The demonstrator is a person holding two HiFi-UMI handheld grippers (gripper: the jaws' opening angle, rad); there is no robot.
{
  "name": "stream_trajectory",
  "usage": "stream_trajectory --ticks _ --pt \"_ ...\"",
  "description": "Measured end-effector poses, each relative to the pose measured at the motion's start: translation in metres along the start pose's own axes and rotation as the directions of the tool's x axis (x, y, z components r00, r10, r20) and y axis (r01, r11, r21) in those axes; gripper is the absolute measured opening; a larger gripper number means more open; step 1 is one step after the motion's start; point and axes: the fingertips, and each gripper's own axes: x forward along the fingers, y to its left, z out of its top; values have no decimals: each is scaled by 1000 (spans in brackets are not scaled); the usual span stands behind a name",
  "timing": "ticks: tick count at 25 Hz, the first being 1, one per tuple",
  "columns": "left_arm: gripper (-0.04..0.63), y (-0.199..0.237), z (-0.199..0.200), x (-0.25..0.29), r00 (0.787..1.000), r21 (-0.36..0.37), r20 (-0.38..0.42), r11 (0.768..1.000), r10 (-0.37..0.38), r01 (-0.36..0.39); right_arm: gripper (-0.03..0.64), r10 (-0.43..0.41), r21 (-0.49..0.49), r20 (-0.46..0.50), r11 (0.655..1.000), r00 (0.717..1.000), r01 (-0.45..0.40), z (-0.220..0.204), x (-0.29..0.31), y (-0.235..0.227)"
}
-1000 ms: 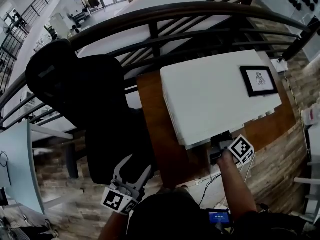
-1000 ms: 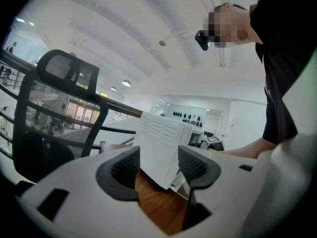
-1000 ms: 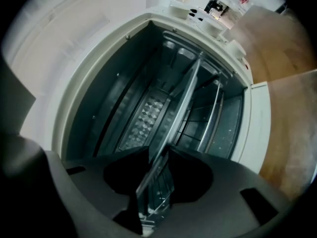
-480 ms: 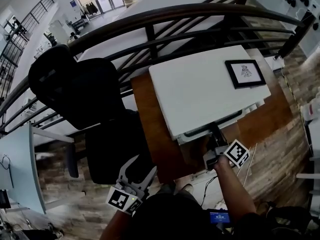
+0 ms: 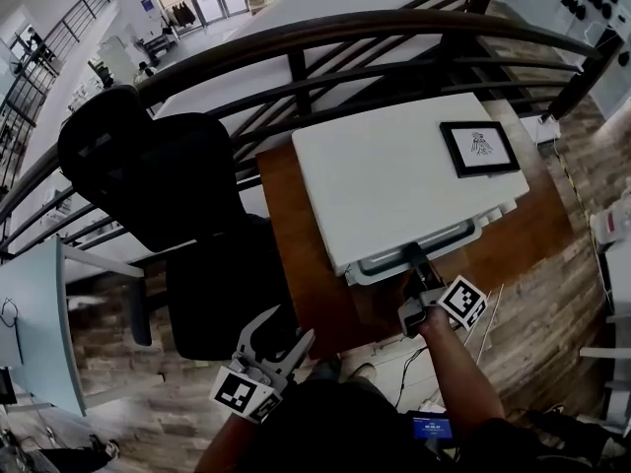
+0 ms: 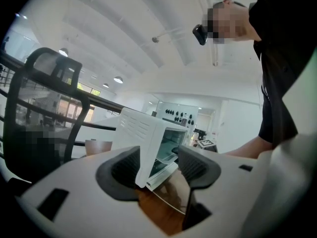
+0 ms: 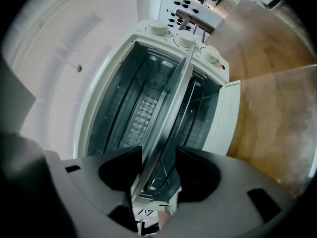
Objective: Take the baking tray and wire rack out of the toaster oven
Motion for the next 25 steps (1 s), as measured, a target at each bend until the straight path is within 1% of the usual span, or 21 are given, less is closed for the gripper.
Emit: stream_trajectory --ticks 3,7,9,10,11,13,14,18,21,25 --pt "245 1 5 2 1000 6 2 1000 -6 6 212 -6 15 10 1000 1000 6 2 10 1" --pt "245 7 -2 -2 1000 19 -8 1000 1 0 212 -12 59 26 998 1000 11 3 22 -1" --pt "245 5 -1 -2 1000 24 -5 1000 -9 9 207 -11 80 35 997 999 8 4 26 0" --pt "245 5 0 -2 1000 28 -2 1000 -13 13 186 -10 87 39 996 999 7 4 27 0" --pt "245 4 1 -2 1000 31 2 999 -17 17 132 -8 89 43 996 999 4 4 28 0" --pt "245 5 3 -2 1000 37 4 999 -18 18 60 0 87 47 996 999 -4 4 29 1" --pt "245 5 2 -2 1000 41 0 999 -16 16 47 3 86 46 996 999 -7 3 30 1" --pt "245 2 2 -2 1000 35 -4 999 -12 13 40 16 105 42 994 999 -20 1 21 -2" --pt "245 -4 5 2 1000 33 -12 999 -12 12 34 30 139 44 990 999 -35 -1 11 -2" --pt "245 -10 10 3 1000 43 1 999 -19 19 26 40 181 42 982 998 -47 -7 -6 -6"
